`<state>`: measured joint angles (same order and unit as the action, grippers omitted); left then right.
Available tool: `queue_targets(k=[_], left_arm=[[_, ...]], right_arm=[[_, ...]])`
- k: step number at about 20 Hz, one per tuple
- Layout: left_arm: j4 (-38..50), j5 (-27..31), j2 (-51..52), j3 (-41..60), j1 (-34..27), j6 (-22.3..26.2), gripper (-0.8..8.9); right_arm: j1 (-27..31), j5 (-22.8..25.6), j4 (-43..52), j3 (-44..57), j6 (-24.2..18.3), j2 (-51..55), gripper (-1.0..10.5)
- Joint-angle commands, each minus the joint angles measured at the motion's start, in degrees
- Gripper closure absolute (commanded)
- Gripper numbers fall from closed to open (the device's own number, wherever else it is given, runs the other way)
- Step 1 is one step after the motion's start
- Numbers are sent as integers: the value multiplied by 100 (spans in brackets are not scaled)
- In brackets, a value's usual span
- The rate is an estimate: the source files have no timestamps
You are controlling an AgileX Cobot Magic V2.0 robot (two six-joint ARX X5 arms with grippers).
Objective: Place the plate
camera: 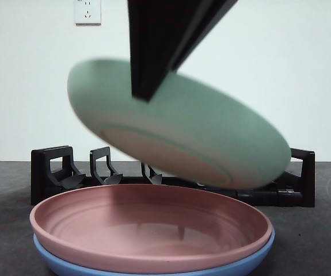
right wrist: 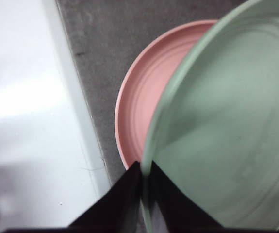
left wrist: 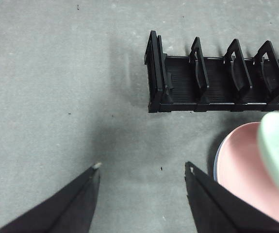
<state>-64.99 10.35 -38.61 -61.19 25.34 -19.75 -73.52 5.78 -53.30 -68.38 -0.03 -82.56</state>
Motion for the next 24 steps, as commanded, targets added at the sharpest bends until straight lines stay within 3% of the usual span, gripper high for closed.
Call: queue_targets(k=[1, 15, 21, 24], left_arm=[[20, 33, -26, -111, 13, -39, 533], [-140, 33, -24, -111, 13, -39, 533], [-153, 33, -24, -111, 13, -42, 533], [-146, 33, -24, -111, 13, -44, 533]], right_arm=[[-98, 0, 72, -59, -63, -269, 933], [-98, -730, 422, -57, -70, -966, 931], [-98, -1237, 527, -63, -37, -953, 811], [-22, -1261, 479, -144, 236, -761, 744]])
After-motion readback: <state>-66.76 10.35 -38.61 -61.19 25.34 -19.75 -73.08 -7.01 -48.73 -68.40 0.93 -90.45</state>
